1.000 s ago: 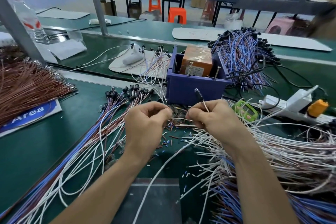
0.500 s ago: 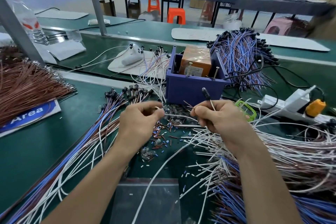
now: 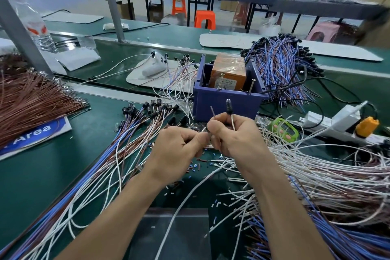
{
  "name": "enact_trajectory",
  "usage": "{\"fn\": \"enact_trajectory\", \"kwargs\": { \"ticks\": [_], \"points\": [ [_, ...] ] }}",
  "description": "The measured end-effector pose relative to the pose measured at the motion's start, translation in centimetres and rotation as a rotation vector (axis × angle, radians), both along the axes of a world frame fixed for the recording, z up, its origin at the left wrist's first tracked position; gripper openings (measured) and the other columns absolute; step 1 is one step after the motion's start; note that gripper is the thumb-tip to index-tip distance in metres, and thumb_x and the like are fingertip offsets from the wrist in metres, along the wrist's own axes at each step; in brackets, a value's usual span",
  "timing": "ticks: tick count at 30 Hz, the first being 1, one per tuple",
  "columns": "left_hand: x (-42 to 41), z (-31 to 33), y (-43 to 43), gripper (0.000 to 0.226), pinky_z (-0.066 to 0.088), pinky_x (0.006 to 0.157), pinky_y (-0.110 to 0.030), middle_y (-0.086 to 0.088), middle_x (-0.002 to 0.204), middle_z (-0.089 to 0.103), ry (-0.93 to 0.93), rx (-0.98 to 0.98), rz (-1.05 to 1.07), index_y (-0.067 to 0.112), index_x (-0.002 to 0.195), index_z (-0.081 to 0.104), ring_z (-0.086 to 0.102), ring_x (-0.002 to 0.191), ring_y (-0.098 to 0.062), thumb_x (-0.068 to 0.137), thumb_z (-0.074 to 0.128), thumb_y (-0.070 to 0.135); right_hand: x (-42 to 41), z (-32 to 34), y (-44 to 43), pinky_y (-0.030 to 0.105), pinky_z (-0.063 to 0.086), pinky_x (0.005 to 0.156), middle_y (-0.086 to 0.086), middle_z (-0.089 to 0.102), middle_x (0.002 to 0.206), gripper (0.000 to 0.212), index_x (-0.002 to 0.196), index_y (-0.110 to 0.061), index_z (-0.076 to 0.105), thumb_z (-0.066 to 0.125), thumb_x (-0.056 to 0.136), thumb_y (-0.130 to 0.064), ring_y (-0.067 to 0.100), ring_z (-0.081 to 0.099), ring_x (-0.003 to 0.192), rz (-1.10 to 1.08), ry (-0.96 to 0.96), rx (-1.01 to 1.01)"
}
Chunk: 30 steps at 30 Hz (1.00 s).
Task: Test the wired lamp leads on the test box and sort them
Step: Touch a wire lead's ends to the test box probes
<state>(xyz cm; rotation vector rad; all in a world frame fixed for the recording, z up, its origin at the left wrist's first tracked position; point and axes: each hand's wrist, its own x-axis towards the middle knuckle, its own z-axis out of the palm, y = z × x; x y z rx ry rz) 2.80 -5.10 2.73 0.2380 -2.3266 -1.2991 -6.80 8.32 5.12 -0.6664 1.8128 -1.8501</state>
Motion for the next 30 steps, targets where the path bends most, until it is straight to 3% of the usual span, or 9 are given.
{"fn": "enact_trajectory", "kwargs": {
  "ticks": [4,8,10,13,17,19,21,24,30],
  "points": [
    [-0.1,-0.2,0.0,0.053,0.029,0.048,-0.021,0.006,0.045,0.045,0.004,-0.035,-0.026,0.012,0.056,0.063,0.038,0.045,-0.004,0.096,0.062,0.046,0.0,0.1,0.0,0.019,0.031,0.040,0.007,0.056,0.054,0.029,0.068,-0.020,0.075,0.070,0.092,-0.006,0.012,0.041,0.044,0.043,-0.060,-0.012],
    [0.0,-0.2,-0.2,0.020,0.036,0.052,-0.016,0.017,0.054,0.057,0.041,0.015,0.009,0.031,0.073,0.078,0.046,0.052,-0.001,0.092,0.074,0.036,-0.3,0.0,0.0,0.019,0.029,0.039,0.010,0.057,0.054,0.031,0.065,-0.015,0.074,0.068,0.092,-0.002,0.014,0.036,0.043,-0.116,-0.106,-0.070],
    [-0.1,-0.1,-0.2,0.018,0.042,0.055,-0.016,0.016,0.061,0.067,0.056,0.029,0.044,0.036,0.077,0.078,0.053,0.056,0.000,0.093,0.075,0.030,-0.5,0.2,0.1,0.019,0.028,0.039,0.010,0.058,0.055,0.025,0.070,-0.011,0.073,0.068,0.092,-0.002,0.014,0.035,0.043,-0.179,-0.109,-0.090],
    [-0.2,0.2,-0.5,0.019,0.037,0.053,-0.016,0.011,0.054,0.060,0.058,0.142,0.152,0.034,0.073,0.080,0.047,0.052,-0.001,0.090,0.070,0.034,-1.1,0.6,0.7,0.016,0.027,0.039,0.011,0.057,0.057,0.026,0.078,-0.003,0.076,0.056,0.094,0.003,0.009,0.033,0.040,-0.255,-0.127,-0.137],
    [-1.1,1.4,-1.4,0.019,0.048,0.062,-0.031,0.019,0.062,0.068,-0.151,0.028,0.320,0.045,0.075,0.077,0.060,0.063,-0.002,0.083,0.062,0.052,-2.3,1.3,2.4,0.017,0.025,0.041,0.011,0.060,0.061,0.031,0.094,-0.005,0.078,0.050,0.097,0.007,0.010,0.031,0.043,-0.306,-0.125,-0.207],
    [-1.9,2.2,-1.5,0.021,0.055,0.065,-0.038,0.015,0.060,0.069,-0.181,0.085,0.332,0.048,0.073,0.076,0.064,0.059,-0.009,0.078,0.056,0.054,-2.6,1.2,2.7,0.016,0.025,0.041,0.011,0.066,0.064,0.027,0.103,-0.007,0.076,0.052,0.100,0.004,0.008,0.031,0.043,-0.344,-0.119,-0.221],
    [-3.1,2.6,-1.3,0.021,0.059,0.065,-0.042,0.012,0.066,0.074,-0.100,0.215,0.350,0.045,0.075,0.076,0.065,0.052,-0.014,0.087,0.059,0.047,-2.9,1.0,2.8,0.016,0.025,0.040,0.009,0.072,0.069,0.021,0.102,-0.009,0.073,0.055,0.100,0.001,0.008,0.030,0.042,-0.422,-0.107,-0.219],
    [-4.8,2.9,-0.9,0.030,0.050,0.054,-0.036,0.002,0.066,0.075,0.056,0.433,0.422,0.028,0.073,0.078,0.057,0.041,-0.014,0.100,0.064,0.025,-3.2,0.9,2.8,0.016,0.025,0.037,0.012,0.074,0.070,0.015,0.092,-0.011,0.067,0.059,0.099,0.000,0.007,0.028,0.038,-0.539,-0.143,-0.254],
    [-6.9,2.3,0.4,0.015,0.053,0.042,-0.032,-0.001,0.065,0.074,0.195,0.504,0.432,0.019,0.083,0.075,0.062,0.041,-0.015,0.097,0.071,0.021,-3.7,0.7,3.8,0.016,0.026,0.037,0.018,0.075,0.076,0.004,0.086,-0.010,0.073,0.075,0.089,-0.008,0.008,0.025,0.041,-0.617,-0.231,-0.256]
  ]
}}
